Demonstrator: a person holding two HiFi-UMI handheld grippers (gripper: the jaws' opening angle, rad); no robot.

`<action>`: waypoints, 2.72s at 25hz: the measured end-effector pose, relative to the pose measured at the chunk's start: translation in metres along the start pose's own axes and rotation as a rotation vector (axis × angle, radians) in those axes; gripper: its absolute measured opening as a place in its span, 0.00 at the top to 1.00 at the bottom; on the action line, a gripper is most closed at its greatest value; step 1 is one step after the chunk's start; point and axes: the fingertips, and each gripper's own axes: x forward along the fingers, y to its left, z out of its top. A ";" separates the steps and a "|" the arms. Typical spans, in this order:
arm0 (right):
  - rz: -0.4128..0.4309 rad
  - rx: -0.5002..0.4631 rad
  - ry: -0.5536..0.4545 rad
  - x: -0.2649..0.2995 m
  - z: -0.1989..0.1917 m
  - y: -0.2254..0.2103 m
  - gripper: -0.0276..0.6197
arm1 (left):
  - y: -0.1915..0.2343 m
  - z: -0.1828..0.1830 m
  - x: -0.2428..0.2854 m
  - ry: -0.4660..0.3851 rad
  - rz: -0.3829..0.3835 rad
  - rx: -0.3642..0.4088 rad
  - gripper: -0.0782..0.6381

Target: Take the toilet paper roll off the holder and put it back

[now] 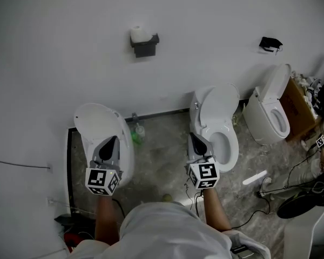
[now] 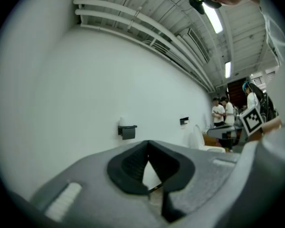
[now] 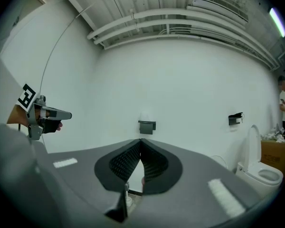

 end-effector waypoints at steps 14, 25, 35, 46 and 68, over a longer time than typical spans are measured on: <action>0.025 0.010 0.016 0.060 -0.008 -0.029 0.96 | 0.021 -0.012 0.060 0.024 0.024 -0.022 0.89; -0.007 0.025 0.014 0.137 -0.011 -0.054 0.96 | 0.065 -0.009 0.135 0.003 -0.005 -0.012 0.89; 0.001 0.014 0.039 0.238 -0.014 -0.062 0.96 | 0.129 -0.020 0.214 0.023 -0.014 -0.036 0.89; -0.011 0.019 0.034 0.352 0.004 -0.063 0.96 | 0.207 -0.015 0.301 0.024 -0.049 -0.045 0.89; -0.049 -0.003 0.050 0.453 0.007 -0.088 0.96 | 0.267 -0.014 0.395 0.017 -0.094 -0.062 0.89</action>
